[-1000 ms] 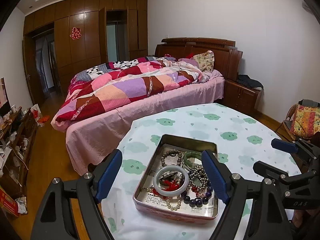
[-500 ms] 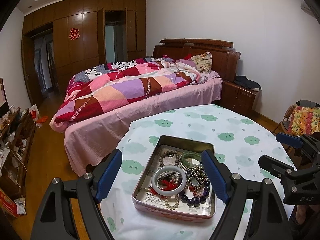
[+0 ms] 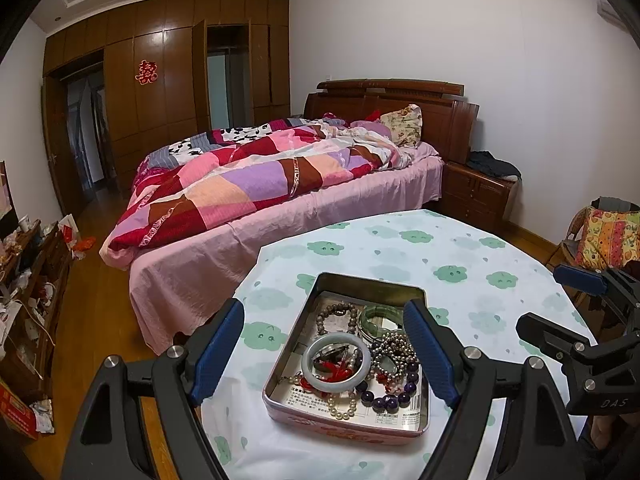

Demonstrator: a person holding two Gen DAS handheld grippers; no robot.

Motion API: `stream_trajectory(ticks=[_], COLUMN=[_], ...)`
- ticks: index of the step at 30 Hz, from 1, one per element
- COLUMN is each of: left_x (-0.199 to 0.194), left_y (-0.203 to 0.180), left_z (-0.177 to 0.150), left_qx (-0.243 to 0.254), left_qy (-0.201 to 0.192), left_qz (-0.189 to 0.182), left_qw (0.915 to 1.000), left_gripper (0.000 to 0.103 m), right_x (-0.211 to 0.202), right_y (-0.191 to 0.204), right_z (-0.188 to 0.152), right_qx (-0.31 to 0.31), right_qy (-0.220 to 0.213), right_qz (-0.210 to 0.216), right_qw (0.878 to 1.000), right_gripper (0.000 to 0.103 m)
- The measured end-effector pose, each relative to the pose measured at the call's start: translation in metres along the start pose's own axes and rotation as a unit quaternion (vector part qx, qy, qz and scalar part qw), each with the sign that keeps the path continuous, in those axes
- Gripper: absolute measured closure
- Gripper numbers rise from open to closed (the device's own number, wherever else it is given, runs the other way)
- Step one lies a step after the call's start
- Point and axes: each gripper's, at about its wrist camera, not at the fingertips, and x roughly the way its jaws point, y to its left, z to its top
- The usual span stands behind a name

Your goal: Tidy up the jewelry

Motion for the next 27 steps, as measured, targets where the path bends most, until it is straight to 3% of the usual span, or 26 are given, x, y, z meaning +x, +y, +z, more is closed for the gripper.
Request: stream_trajectory(ticks=[27], left_x=[0.0086], left_y=[0.0007], left_z=[-0.0051], left_qx=[-0.001], left_qy=[0.019], left_qz=[-0.002], left_qw=[0.9998], left_gripper=[0.021], right_x=[0.0019], right_y=[0.0032], right_z=[-0.0070], right_qx=[-0.001], right_qy=[0.003], right_qz=[0.000], right_qw=[1.000], right_gripper=[0.010])
